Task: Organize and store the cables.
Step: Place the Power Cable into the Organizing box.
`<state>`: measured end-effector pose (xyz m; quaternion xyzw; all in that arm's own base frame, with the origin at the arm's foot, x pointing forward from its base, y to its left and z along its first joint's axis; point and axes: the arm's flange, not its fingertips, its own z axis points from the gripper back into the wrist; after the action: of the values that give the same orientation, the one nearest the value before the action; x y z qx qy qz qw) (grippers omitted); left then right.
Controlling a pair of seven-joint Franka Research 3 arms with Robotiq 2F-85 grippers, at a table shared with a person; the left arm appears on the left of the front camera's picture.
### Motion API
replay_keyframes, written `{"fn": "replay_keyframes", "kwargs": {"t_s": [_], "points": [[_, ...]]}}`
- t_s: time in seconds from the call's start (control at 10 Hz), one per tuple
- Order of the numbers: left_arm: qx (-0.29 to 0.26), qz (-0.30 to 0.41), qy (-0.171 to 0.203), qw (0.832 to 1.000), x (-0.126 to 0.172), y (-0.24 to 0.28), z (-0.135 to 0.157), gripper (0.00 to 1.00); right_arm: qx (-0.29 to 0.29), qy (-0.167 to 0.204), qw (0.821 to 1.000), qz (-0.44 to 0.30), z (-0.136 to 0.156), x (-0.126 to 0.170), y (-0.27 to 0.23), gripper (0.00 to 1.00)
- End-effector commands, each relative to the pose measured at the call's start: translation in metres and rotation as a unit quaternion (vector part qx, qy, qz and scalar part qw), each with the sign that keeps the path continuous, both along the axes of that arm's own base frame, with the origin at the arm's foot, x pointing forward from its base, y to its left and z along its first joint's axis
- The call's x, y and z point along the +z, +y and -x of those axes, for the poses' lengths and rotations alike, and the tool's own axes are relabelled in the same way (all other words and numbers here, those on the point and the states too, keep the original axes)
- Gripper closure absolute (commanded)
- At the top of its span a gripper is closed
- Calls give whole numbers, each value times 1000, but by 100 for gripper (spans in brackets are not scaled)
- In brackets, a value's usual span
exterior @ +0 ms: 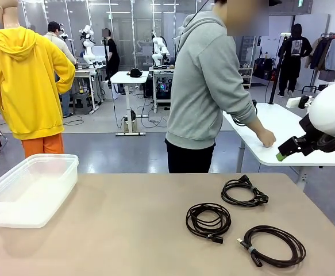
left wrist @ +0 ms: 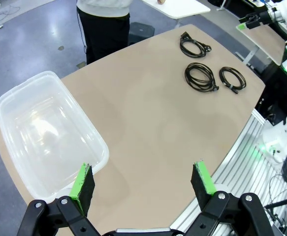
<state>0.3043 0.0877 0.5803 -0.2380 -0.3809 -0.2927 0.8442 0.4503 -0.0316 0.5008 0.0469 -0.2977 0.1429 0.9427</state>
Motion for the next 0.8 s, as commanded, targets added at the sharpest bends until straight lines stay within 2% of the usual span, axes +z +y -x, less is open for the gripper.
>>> {"fn": "replay_keyframes", "kwargs": {"t_s": [0.0, 0.1, 0.3, 0.7], "points": [[-4, 0, -3, 1000, 1, -1, 0, 0, 0, 1, 1000, 1, -1, -2, 0, 0], [-4, 0, -3, 1000, 1, -1, 0, 0, 1, 50, 999, 11, -29, -19, 1, 0], [-4, 0, -3, 1000, 1, -1, 0, 0, -4, 75, 997, 21, -71, -44, 10, 0], [-4, 0, -3, 1000, 1, -1, 0, 0, 1, 124, 991, 45, -137, -84, 33, 0]]}}
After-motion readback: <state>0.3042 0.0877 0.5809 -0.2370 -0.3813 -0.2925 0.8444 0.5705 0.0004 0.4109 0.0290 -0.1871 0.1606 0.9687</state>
